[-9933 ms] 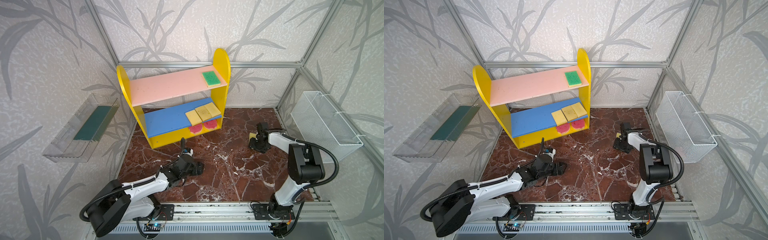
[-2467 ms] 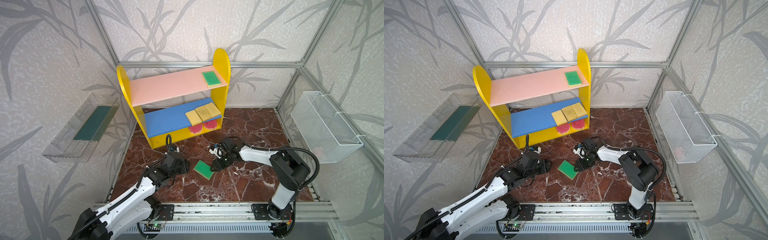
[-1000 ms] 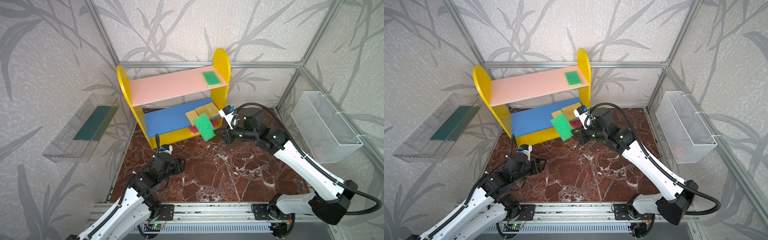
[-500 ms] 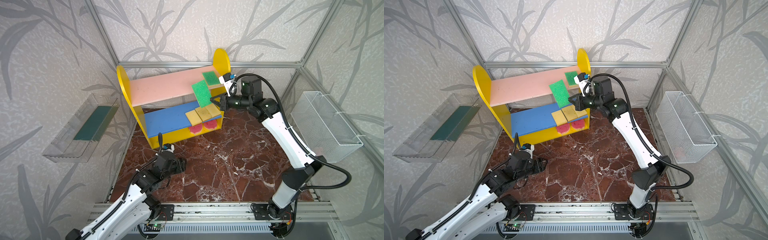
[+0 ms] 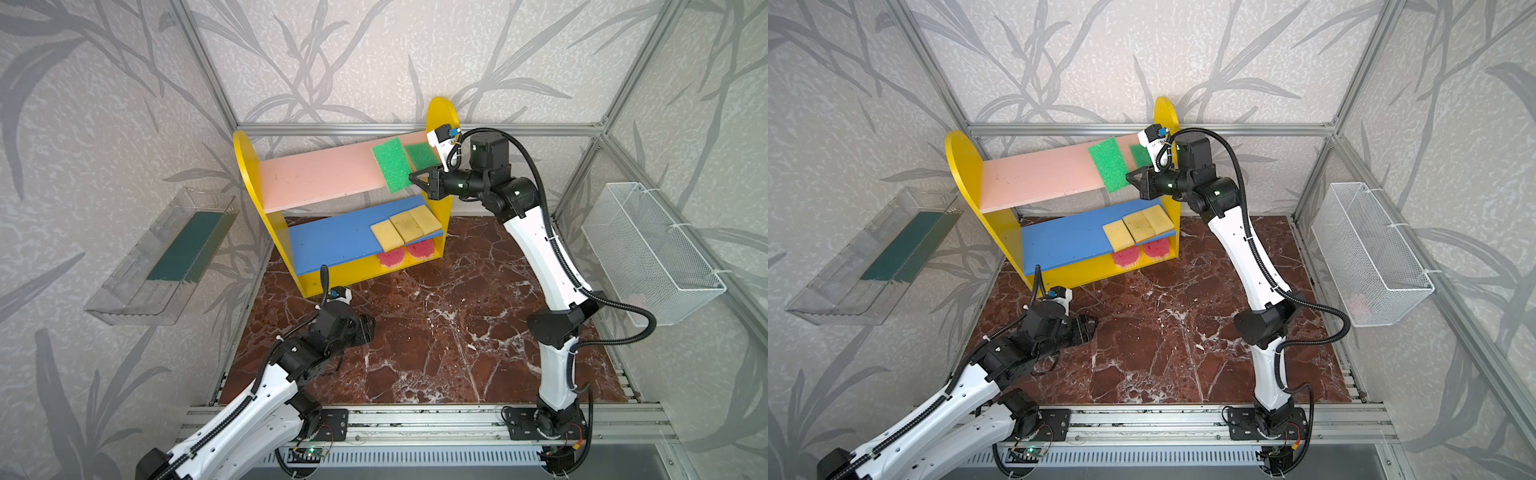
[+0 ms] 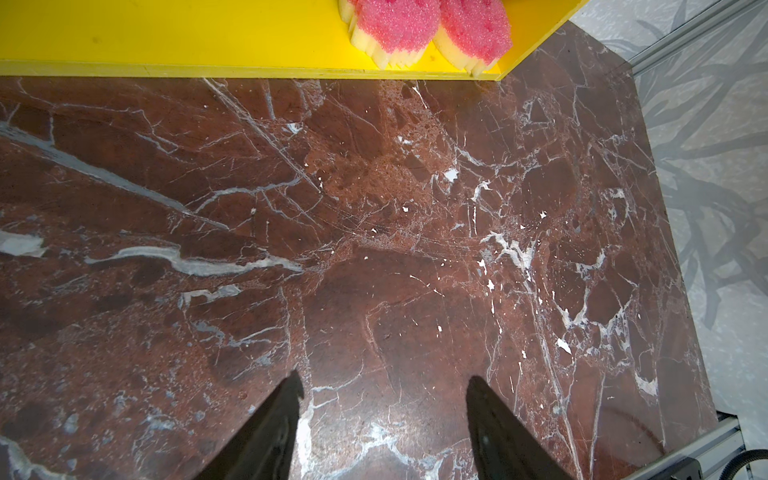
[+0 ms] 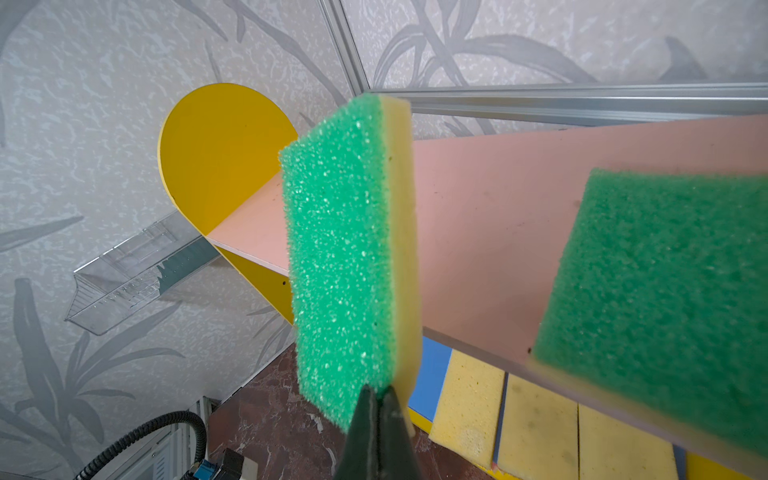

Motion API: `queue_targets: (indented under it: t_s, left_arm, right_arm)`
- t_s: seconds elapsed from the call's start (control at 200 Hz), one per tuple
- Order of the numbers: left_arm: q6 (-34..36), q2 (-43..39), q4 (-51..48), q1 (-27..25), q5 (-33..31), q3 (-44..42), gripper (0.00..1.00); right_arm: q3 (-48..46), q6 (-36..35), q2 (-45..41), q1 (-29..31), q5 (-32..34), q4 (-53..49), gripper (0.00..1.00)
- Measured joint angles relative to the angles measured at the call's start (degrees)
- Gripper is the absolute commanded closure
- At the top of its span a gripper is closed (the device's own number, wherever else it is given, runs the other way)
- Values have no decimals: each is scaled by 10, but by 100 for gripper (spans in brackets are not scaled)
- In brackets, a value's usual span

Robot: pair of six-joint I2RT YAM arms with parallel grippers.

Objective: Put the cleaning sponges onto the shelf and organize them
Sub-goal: 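Lift the green sponge with the right gripper up to the pink top shelf, then lower the green sponge onto the pink top shelf and open the right gripper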

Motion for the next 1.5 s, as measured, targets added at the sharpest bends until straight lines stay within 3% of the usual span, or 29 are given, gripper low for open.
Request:
queue_targets:
  t_s: [0.26,0.979,1.254,1.499]
  left_arm:
    - [4,7,3,0,0,0,34]
    - [4,14,6,0,1,-6,34]
    - [4,14,6,0,0,-6,34]
    - [4,14,6,0,0,-6,35]
  right_arm:
    - [80,4,53,-9,-1,-6,100]
    - [88,27,81,-28,-2,4,100]
    - [115,43,112,-34,-11,21,92]
    - [117,49,119,-35,-16,26,66]
